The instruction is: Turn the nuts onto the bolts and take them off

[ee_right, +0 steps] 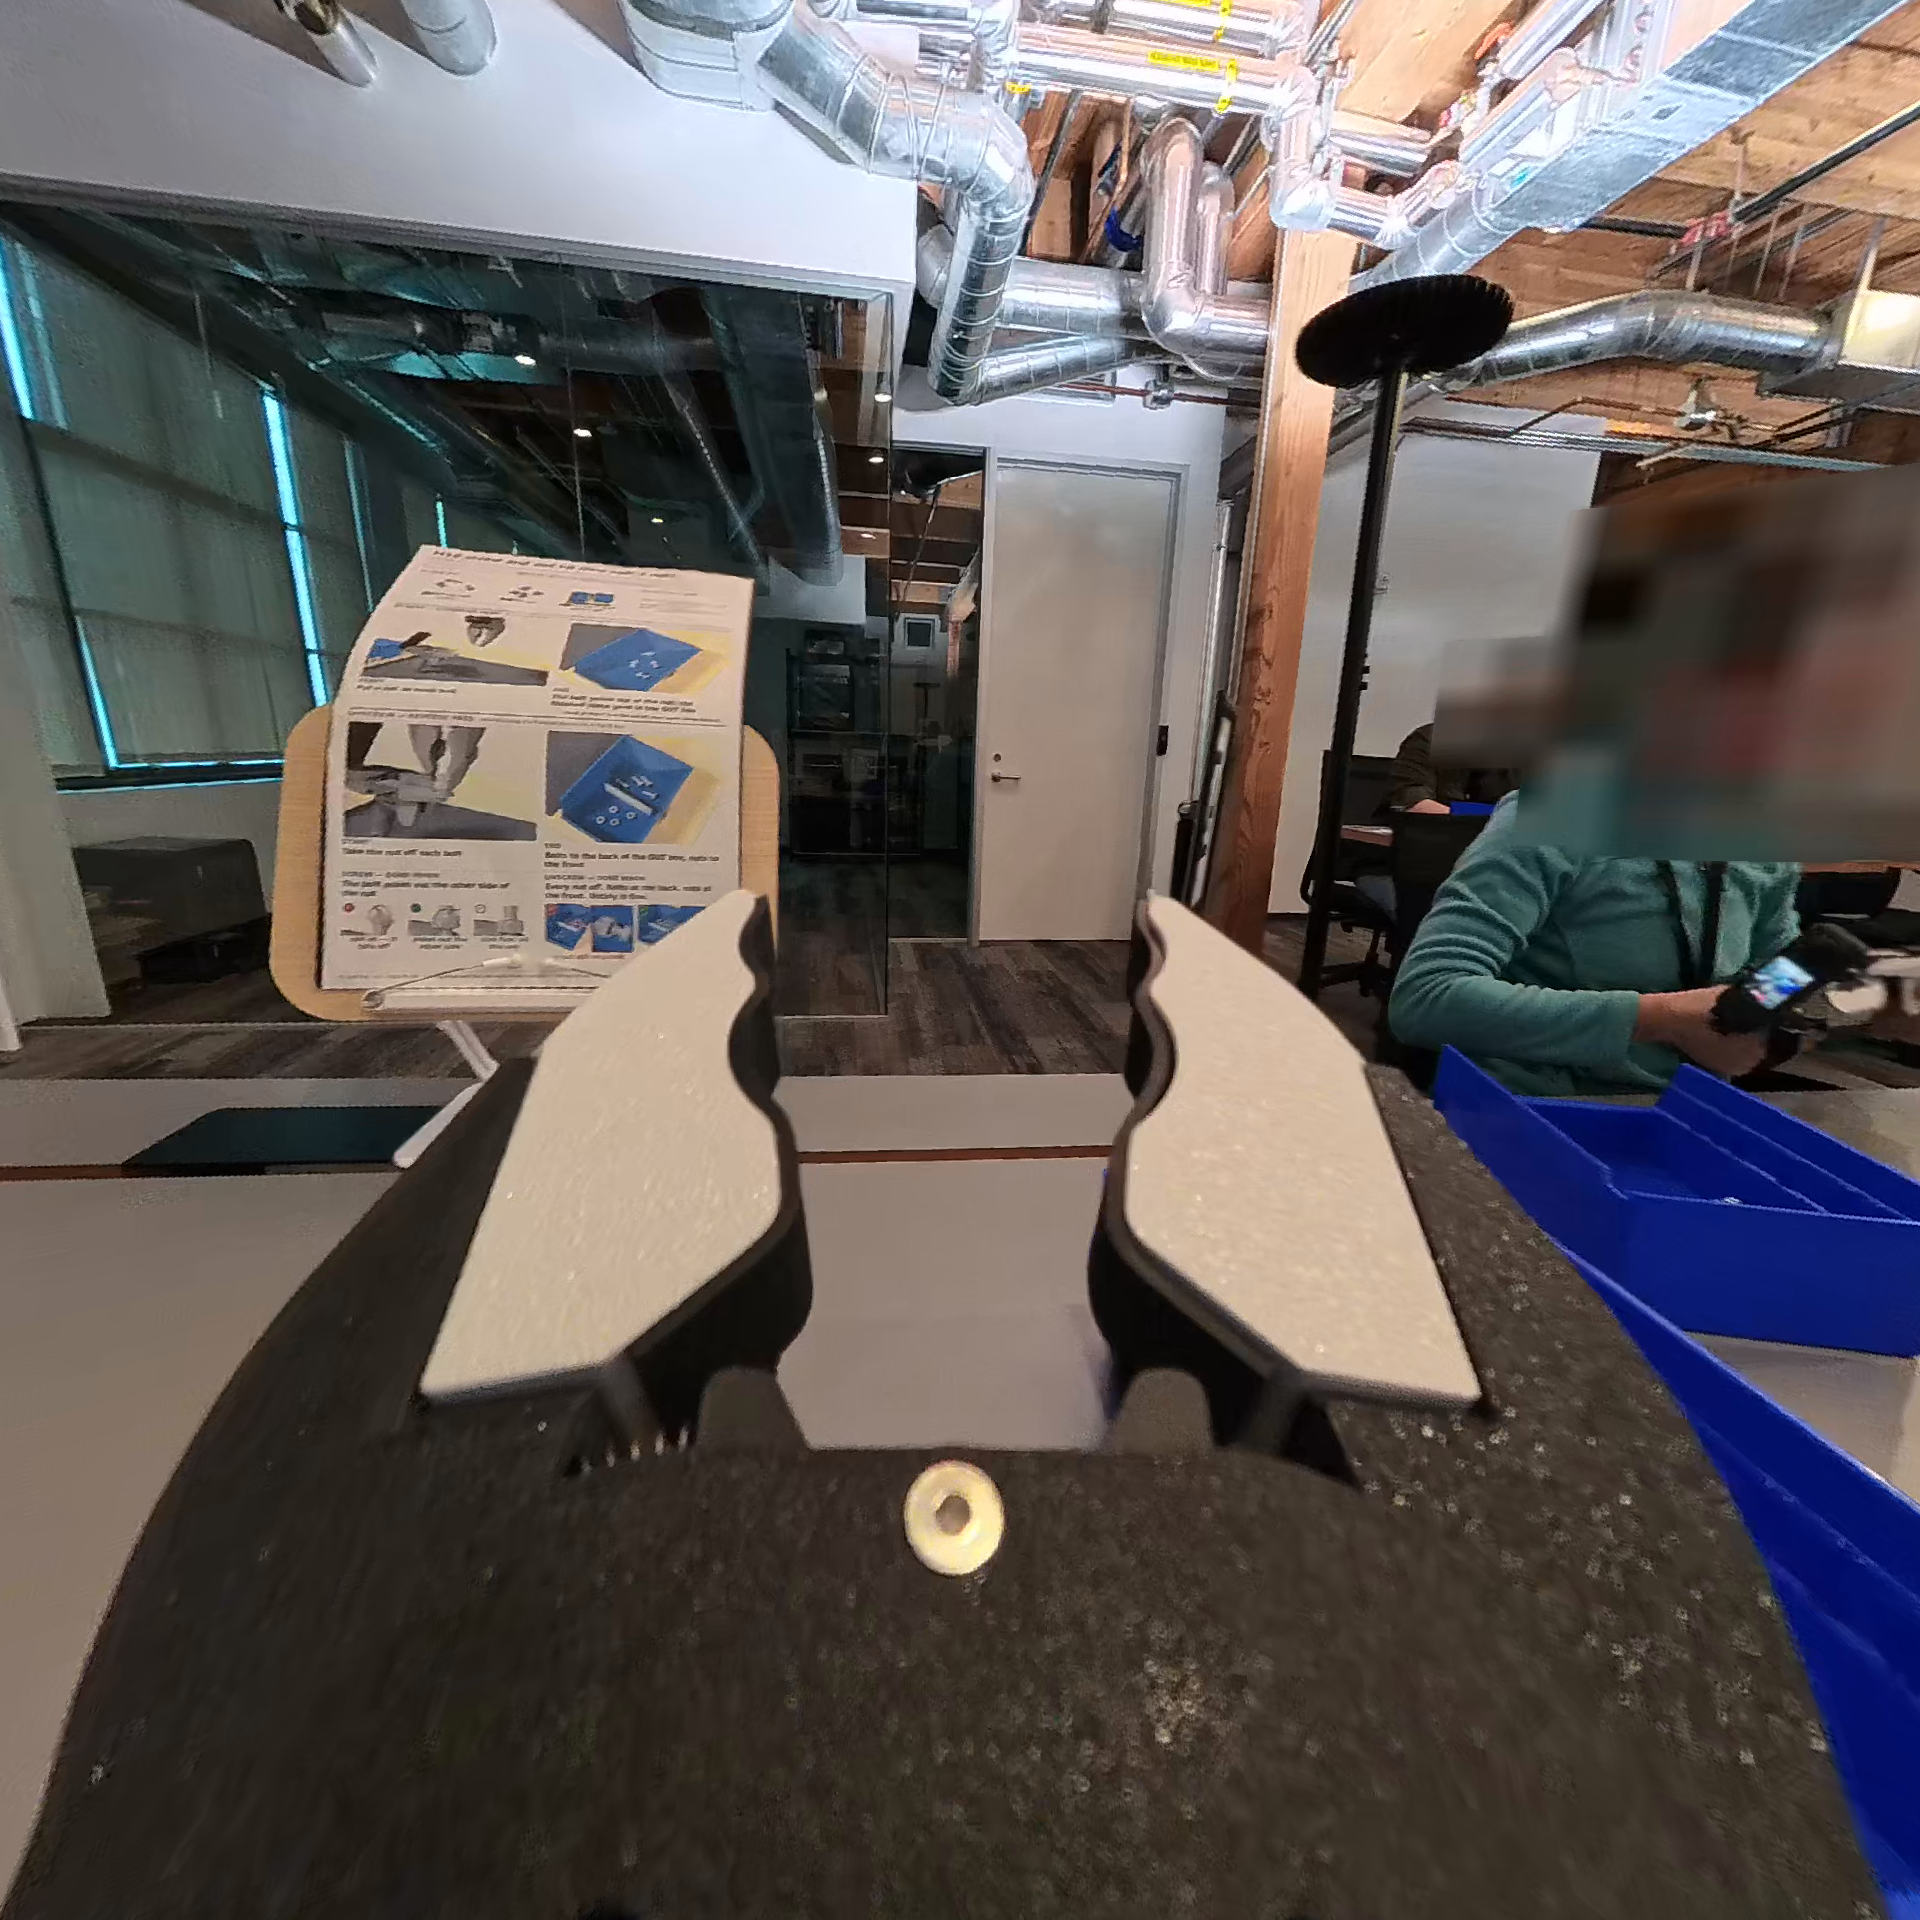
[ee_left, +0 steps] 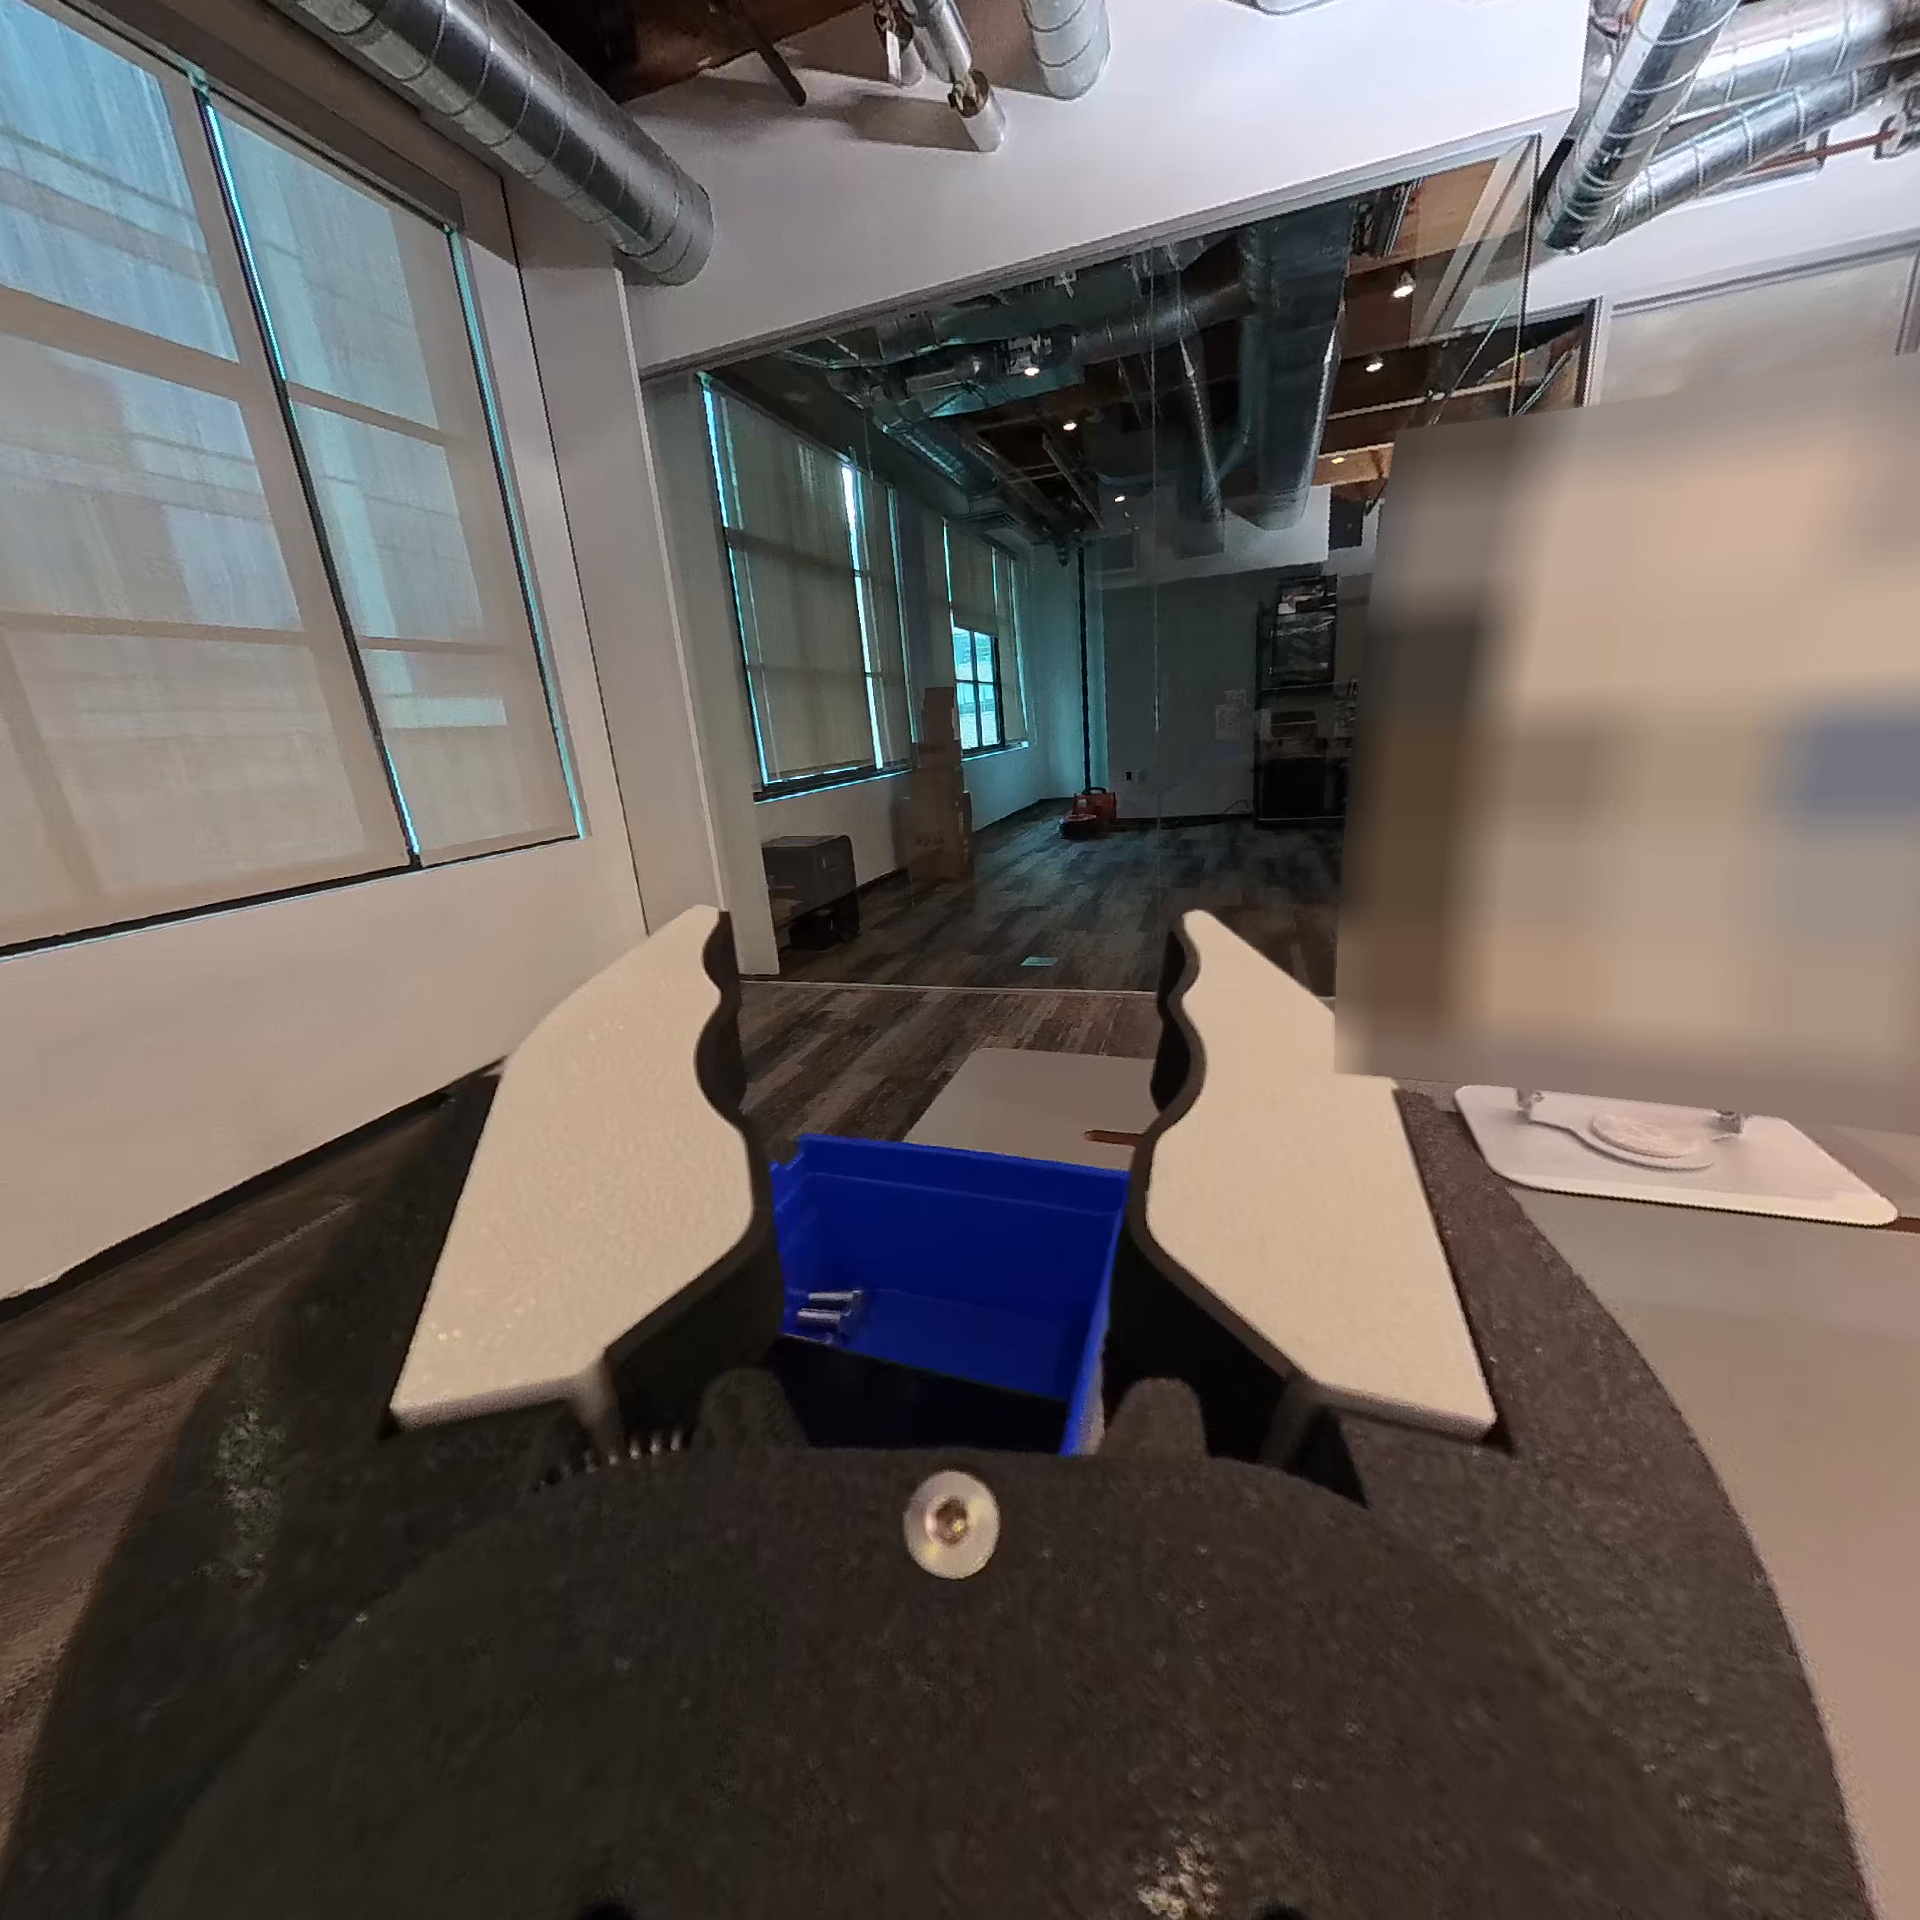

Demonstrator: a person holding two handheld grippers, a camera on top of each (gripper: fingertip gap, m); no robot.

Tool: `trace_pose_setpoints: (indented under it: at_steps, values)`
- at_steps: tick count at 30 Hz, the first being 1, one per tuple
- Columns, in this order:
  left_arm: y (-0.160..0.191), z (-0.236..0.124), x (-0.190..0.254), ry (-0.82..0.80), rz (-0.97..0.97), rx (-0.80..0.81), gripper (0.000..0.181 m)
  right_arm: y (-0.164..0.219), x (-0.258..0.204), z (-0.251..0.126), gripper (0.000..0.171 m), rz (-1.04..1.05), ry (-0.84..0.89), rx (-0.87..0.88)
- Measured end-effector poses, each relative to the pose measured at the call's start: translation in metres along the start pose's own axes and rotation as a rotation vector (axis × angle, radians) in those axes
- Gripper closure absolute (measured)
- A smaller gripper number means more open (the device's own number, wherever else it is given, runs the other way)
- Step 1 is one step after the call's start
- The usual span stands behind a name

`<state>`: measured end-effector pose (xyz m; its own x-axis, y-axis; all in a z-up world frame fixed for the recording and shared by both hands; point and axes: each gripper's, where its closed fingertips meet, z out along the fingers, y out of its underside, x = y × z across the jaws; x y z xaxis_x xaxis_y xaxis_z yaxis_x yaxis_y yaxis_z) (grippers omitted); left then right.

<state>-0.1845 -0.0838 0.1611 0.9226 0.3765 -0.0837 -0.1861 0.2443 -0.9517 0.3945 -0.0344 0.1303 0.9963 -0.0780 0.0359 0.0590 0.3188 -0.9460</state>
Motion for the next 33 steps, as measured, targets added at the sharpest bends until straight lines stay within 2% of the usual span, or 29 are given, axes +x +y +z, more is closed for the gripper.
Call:
trace_pose_setpoints:
  at_steps: [5,11,15,21,25,29,33]
  values:
    - [0.019,-0.006,-0.037,0.038,0.073,-0.044,0.122,0.026,-0.042,0.008,0.109,0.008,-0.162,-0.059]
    - [0.095,-0.007,-0.083,0.217,0.073,-0.344,0.121,0.069,-0.109,0.021,0.12,0.058,-0.387,-0.143]
    - [0.14,-0.009,-0.104,0.295,0.073,-0.487,0.123,0.082,-0.143,0.033,0.129,0.09,-0.516,-0.15]
    - [0.211,-0.002,-0.113,0.464,0.205,-0.832,0.129,0.098,-0.178,0.037,0.127,0.134,-0.725,-0.203]
    - [0.239,-0.001,-0.09,0.663,0.213,-1.02,0.132,0.11,-0.193,0.034,0.125,0.118,-0.816,-0.226]
    - [0.265,0.009,-0.084,0.754,0.353,-1.116,0.131,0.116,-0.204,0.032,0.125,0.146,-0.878,-0.218]
    - [0.296,0.009,-0.091,0.807,0.637,-1.217,0.133,0.122,-0.216,0.032,0.125,0.195,-0.938,-0.22]
